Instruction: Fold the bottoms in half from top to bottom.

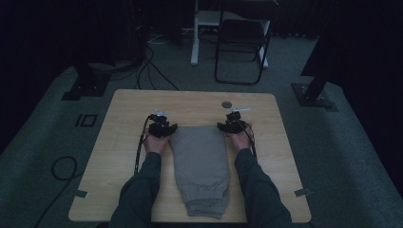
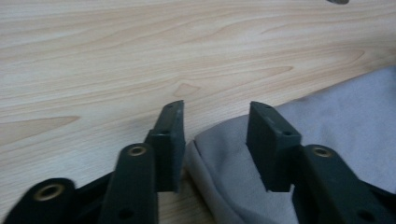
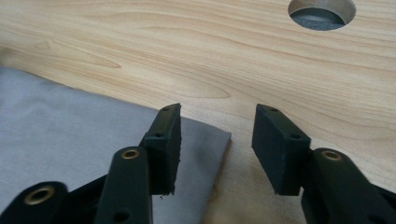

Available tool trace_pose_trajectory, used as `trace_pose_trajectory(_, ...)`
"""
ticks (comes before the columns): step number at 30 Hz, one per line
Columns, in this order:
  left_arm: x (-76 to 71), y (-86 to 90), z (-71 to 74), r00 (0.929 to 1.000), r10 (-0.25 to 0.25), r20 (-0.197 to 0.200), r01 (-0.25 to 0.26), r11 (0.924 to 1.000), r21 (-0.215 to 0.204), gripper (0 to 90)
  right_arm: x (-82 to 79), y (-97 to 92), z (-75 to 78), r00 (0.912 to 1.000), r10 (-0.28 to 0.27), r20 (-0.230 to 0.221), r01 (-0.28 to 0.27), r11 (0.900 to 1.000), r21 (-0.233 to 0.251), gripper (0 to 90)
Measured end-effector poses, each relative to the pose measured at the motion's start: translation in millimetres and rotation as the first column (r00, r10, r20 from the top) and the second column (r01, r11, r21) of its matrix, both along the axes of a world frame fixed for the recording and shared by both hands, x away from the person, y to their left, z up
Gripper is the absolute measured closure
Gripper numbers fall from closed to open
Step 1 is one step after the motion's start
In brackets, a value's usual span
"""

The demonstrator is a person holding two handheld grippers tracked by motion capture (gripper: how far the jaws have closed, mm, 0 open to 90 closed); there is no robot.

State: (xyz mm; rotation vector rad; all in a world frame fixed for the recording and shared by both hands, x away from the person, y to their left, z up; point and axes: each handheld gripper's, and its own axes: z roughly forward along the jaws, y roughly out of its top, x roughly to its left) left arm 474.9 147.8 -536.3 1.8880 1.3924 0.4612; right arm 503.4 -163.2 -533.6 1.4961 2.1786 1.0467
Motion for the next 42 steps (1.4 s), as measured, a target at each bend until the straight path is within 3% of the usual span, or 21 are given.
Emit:
trace_pose_trajectory(5, 3.1, -4.5, -10.8, 0.9991, -0.003, -0.042, 0.003, 0.9999, 0.01, 52.0, 4.7, 7.2, -3.1, 0.9994, 0.029, -0.017, -0.029, 0.9991, -0.031, 50.0)
trace_pose_trajectory(7, 2.1, -5.3, -12.1, 0.9994, -0.006, -0.035, 0.006, 0.9999, 0.011, 51.3, 5.9, 9.8, -6.0, 0.9991, 0.032, -0.027, -0.034, 0.9971, -0.069, 49.8)
trace_pose_trajectory(13, 0.8, -5.6, -11.6, 0.9987, -0.028, -0.042, 0.028, 0.9996, 0.009, 51.4, 5.2, 10.6, -9.2, 0.9988, 0.033, -0.036, -0.035, 0.9974, -0.063, 50.2)
trace_pose_trajectory(16, -0.3, -6.3, -11.2, 0.9984, -0.03, -0.047, 0.03, 0.9995, 0.009, 57.7, 3.2, 14.3, -9.1, 0.9986, 0.043, -0.031, -0.046, 0.9955, -0.083, 52.0)
trace_pose_trajectory(17, -1.3, -7.1, -10.2, 0.9978, -0.032, -0.058, 0.033, 0.9994, 0.012, 57.7, 2.4, 16.1, -9.1, 0.9986, 0.046, -0.028, -0.048, 0.9948, -0.09, 53.5)
trace_pose_trajectory(19, -1.8, -7.4, -9.4, 0.9964, -0.046, -0.071, 0.046, 0.9989, 0.01, 69.3, 1.0, 18.1, -8.5, 0.9993, 0.024, -0.028, -0.027, 0.9949, -0.097, 63.4)
trace_pose_trajectory(23, -1.6, -8.5, -9.7, 0.9953, -0.055, -0.08, 0.054, 0.9985, -0.008, 79.5, 0.1, 18.3, -7.2, 0.9977, 0.024, -0.063, -0.028, 0.9976, -0.063, 82.6)
trace_pose_trajectory(27, -0.2, -10.8, -7.4, 0.9955, -0.053, -0.079, 0.054, 0.9985, 0.013, 81.9, 0.6, 18.9, -7.0, 0.9975, 0.021, -0.068, -0.025, 0.9986, -0.048, 86.1)
trace_pose_trajectory(30, 1.4, -7.2, -5.1, 0.9971, -0.04, -0.065, 0.038, 0.9988, -0.03, 82.3, 1.0, 16.0, -6.0, 0.998, 0.019, -0.061, -0.021, 0.999, -0.039, 86.4)
trace_pose_trajectory(33, 1.3, -4.6, 0.3, 0.9989, -0.026, -0.04, 0.024, 0.9986, -0.047, 82.4, 0.7, 11.6, -1.3, 0.9989, 0.039, -0.025, -0.039, 0.9991, -0.018, 86.4)
trace_pose_trajectory(42, -1.8, -3.2, 28.4, 0.9983, -0.037, 0.045, 0.042, 0.9935, -0.105, 82.5, -3.3, 5.3, 20.2, 0.9942, 0.077, 0.075, -0.076, 0.997, -0.012, 86.4)
